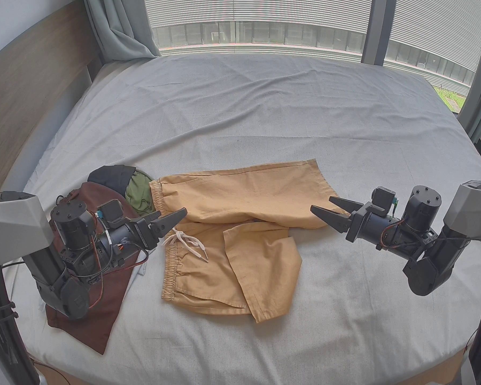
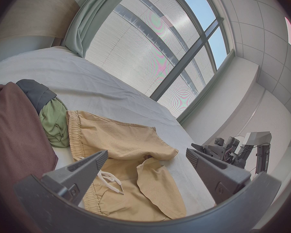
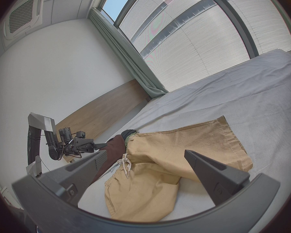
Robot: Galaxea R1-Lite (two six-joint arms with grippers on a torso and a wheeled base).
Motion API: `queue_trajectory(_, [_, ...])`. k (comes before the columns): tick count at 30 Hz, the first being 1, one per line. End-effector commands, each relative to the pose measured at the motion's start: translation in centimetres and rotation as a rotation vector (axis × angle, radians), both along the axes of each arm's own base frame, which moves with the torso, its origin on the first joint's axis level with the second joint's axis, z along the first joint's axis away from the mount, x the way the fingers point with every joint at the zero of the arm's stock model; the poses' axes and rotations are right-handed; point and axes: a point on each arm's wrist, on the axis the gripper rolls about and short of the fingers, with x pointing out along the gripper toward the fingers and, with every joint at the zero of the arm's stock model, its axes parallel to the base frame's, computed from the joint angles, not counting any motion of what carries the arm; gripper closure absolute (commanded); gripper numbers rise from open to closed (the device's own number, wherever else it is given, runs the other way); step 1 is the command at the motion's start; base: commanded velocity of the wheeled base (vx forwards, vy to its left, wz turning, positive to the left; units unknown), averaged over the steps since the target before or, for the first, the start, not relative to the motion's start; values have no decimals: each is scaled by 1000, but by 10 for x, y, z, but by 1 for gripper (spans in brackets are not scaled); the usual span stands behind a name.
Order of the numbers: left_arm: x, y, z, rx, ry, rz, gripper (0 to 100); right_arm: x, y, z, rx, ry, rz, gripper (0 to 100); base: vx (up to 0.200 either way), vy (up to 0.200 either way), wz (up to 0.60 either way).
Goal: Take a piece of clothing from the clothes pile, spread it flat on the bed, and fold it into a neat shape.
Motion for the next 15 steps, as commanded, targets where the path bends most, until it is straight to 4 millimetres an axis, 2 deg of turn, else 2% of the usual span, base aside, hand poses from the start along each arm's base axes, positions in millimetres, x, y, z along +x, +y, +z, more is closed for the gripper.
queue_trajectory(1, [26,-25,-41,61,15,-58,0,2,-25,15,10,-40,-65,0,0,0,0])
queue_trajectory(8, [34,-48,-59,67,26,-109,0,4,-30,18,13,-49,-80,0,0,0,0])
queue_trajectory(15, [40,-59,-68,62,26,-129,0,5,-31,16,12,-46,-82,0,0,0,0])
